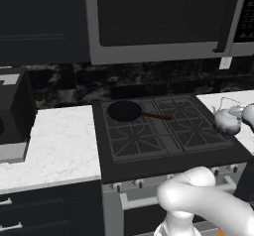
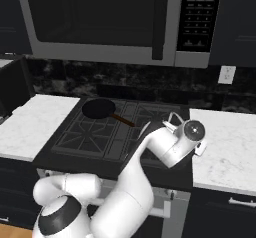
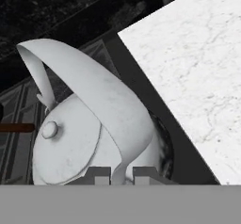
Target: Pick the kettle from the counter and place it on a stove burner. Then turn the burner on.
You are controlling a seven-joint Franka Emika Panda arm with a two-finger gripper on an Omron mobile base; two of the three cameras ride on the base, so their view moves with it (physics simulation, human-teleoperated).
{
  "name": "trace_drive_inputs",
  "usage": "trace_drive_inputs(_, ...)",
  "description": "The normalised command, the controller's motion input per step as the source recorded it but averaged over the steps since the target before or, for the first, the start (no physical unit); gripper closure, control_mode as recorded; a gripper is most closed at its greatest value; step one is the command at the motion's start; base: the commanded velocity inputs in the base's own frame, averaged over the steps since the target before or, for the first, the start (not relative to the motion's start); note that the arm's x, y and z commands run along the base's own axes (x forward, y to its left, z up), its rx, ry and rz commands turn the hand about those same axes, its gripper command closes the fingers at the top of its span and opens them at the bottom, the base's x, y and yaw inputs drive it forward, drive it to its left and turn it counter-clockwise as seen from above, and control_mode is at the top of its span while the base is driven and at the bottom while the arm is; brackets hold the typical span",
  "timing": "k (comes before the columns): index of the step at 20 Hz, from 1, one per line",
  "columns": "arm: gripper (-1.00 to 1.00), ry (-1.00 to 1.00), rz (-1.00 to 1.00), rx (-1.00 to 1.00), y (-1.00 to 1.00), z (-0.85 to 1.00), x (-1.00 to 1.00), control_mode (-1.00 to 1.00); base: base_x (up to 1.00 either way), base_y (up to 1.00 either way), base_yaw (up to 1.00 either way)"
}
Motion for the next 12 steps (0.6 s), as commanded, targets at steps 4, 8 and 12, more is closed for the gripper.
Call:
trace_drive_inputs(4,1.0,-0.05,0.01,-0.03,0.58,0.16,0.0,-1.0,0.0,0.0,0.0)
trace_drive_inputs(8,1.0,-0.09,0.01,-0.01,0.53,0.19,0.0,-1.0,0.0,0.0,0.0)
trace_drive_inputs(12,1.0,-0.08,0.02,0.0,0.45,0.15,0.0,-1.0,0.0,0.0,0.0)
